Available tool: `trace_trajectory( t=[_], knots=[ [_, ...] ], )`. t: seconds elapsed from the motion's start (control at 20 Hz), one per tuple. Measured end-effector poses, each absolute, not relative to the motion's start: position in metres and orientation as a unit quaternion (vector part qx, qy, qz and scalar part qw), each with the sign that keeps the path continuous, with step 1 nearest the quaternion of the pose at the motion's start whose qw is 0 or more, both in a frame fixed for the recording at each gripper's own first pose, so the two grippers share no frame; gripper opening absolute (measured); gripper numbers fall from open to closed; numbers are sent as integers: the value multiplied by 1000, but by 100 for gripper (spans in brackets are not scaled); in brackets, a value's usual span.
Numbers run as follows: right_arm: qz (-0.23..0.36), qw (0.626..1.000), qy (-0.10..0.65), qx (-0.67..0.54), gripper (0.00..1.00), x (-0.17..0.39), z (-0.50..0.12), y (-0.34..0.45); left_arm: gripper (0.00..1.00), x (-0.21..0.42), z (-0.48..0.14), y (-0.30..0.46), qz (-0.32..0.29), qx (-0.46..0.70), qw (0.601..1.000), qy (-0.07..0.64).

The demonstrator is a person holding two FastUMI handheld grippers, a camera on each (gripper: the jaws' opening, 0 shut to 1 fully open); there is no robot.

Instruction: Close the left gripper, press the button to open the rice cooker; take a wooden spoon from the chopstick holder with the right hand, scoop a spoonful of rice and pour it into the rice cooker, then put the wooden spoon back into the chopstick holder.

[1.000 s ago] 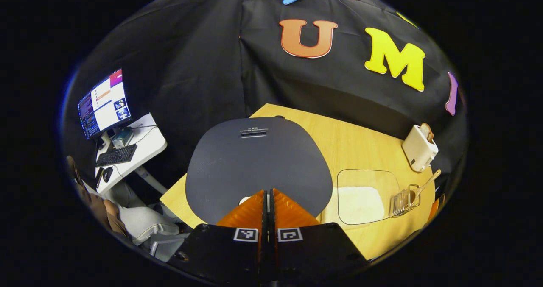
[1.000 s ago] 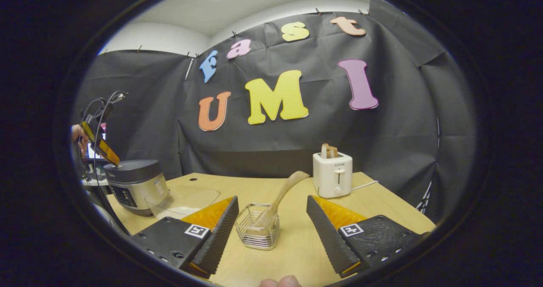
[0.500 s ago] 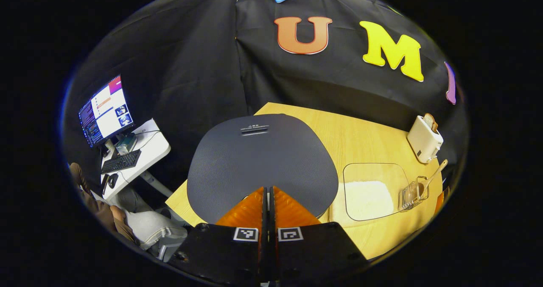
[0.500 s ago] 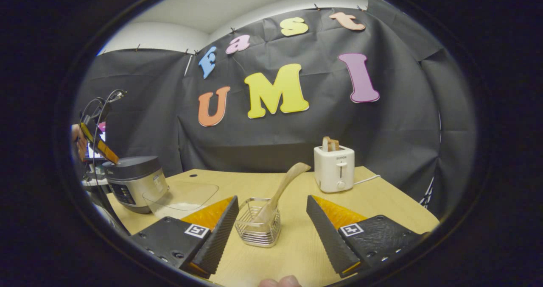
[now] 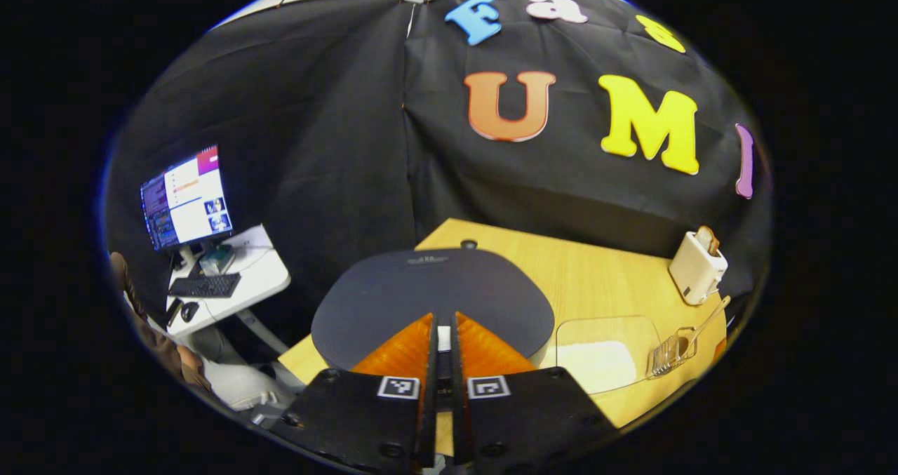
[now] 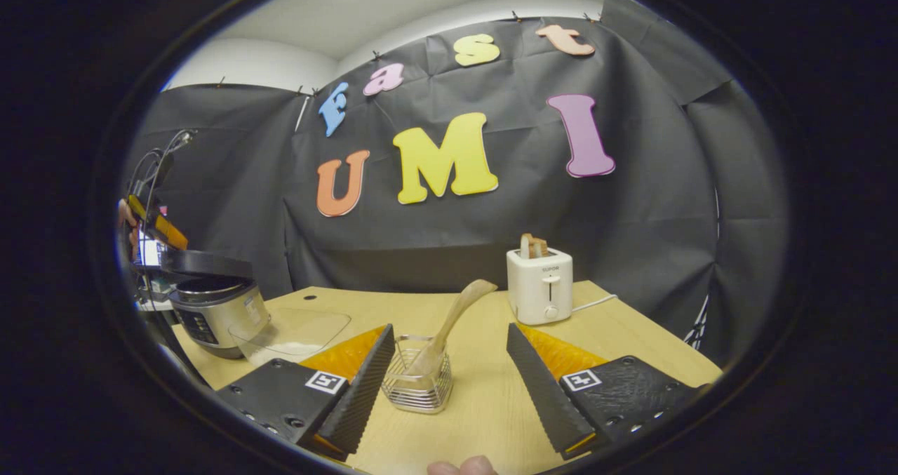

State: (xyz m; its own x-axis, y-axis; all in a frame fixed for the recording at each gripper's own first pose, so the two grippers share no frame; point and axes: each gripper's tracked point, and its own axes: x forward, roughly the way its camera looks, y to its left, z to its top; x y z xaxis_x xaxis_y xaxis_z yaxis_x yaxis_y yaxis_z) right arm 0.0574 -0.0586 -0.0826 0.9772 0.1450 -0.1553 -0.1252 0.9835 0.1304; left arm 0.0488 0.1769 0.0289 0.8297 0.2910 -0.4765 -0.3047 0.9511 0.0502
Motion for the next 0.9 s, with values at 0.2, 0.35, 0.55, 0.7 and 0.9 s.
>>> trace_trajectory(
  t=[0.2, 0.35, 0.55, 0.7, 0.9],
  knots=[
    [60, 993, 78, 59, 95, 56, -78, -65, 69, 65, 71, 200, 201, 22, 963, 179],
    [50, 994, 79, 54, 92, 54, -78, -72, 100, 76, 103, 208, 207, 30, 970, 127],
    [43, 995, 75, 48, 95, 52, -72, -75, 100, 75, 122, 197, 182, 15, 978, 96],
    [41, 995, 79, 34, 92, 49, -75, -72, 94, 64, 115, 195, 176, 27, 980, 86],
    [45, 995, 83, 29, 95, 44, -72, -66, 100, 43, 98, 183, 167, 39, 982, 82]
  ],
)
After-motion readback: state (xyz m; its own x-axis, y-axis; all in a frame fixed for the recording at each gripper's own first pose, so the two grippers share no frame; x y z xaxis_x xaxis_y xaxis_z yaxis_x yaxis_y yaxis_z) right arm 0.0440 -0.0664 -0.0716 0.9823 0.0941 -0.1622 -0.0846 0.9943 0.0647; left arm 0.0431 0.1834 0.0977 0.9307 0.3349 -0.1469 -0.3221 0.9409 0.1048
